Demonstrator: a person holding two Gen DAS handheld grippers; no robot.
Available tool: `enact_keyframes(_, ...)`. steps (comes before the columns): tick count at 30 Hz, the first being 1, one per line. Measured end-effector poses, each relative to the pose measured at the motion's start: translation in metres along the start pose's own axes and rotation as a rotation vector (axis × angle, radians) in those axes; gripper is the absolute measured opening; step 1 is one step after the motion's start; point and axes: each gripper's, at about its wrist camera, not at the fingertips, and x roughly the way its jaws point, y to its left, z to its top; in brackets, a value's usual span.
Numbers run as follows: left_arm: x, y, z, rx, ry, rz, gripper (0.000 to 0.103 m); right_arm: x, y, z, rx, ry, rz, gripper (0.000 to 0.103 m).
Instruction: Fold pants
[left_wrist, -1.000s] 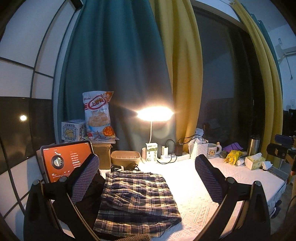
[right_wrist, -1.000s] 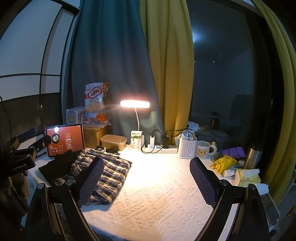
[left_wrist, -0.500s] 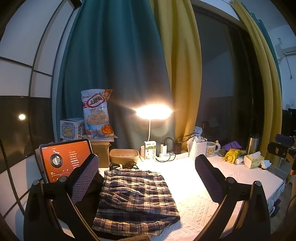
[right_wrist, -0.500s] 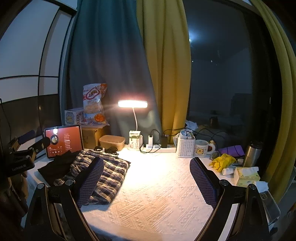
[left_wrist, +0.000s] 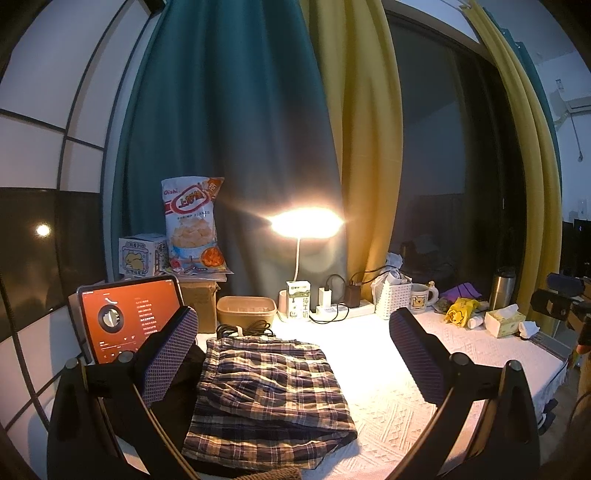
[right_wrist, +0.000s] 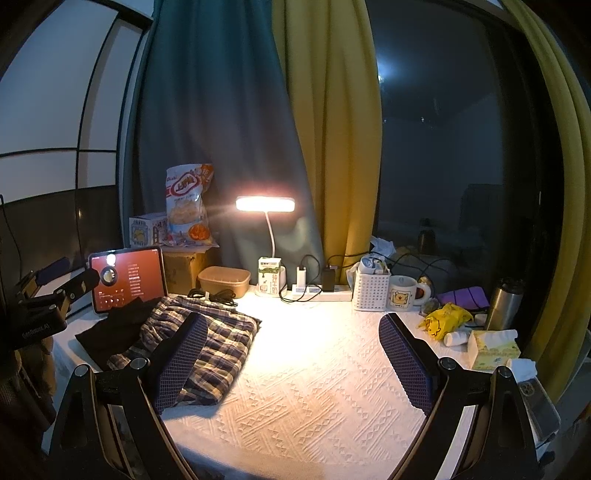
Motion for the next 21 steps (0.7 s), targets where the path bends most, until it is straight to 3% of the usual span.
enact_keyframes(21, -0.0005, -0.0024, 0.0002, 0.003, 0.003, -0.006, 0.102, -0.0002, 0.0011, -0.0011, 0.000, 0.002, -0.001, 0.095)
